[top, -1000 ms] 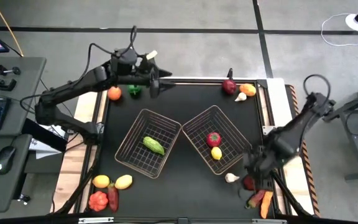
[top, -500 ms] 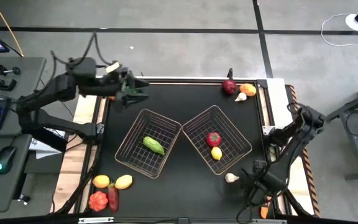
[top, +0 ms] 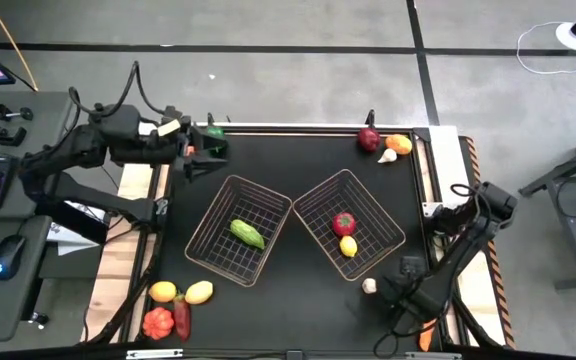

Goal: Sort produce into baskets
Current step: Put the bottom apple into the right basket

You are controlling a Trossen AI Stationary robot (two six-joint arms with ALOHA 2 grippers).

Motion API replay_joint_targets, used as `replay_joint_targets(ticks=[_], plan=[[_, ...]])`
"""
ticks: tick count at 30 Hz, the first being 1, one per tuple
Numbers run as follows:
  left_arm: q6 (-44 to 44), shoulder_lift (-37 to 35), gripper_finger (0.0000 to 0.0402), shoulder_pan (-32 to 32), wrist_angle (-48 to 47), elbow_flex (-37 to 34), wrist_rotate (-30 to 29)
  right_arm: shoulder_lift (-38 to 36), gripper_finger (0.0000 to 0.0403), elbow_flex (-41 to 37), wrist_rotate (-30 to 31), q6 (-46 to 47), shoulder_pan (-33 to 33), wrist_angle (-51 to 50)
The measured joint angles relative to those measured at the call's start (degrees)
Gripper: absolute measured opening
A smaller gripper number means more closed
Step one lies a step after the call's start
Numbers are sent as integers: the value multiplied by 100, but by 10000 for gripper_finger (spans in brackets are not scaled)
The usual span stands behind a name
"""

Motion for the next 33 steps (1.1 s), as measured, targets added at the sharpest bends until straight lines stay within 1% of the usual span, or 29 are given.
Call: replay_joint_targets(ticks=[4, 7, 10, 13, 16, 27, 33], plan=[[-108, 93, 326, -74, 10, 0, -170, 53, 372, -73, 3, -55, -2, 83], [-231, 156, 326, -91, 28, 0, -182, 53, 372, -75, -75, 206, 0, 78], [-233, 195, 326, -91, 32, -2, -186, 53, 372, -77, -345, 542, 1, 86], [-234, 228, 326, -91, 40, -2, -260, 53, 372, -79, -395, 656, 2, 82], [-240, 263, 326, -89, 45, -2, -366, 53, 372, -80, -406, 659, 0, 84], [-330, 318, 326, -89, 46, -2, -373, 53, 373, -82, -731, 702, -2, 305], [-329, 319, 326, -89, 44, -2, -372, 55, 397, -82, -1016, 704, -79, 288]])
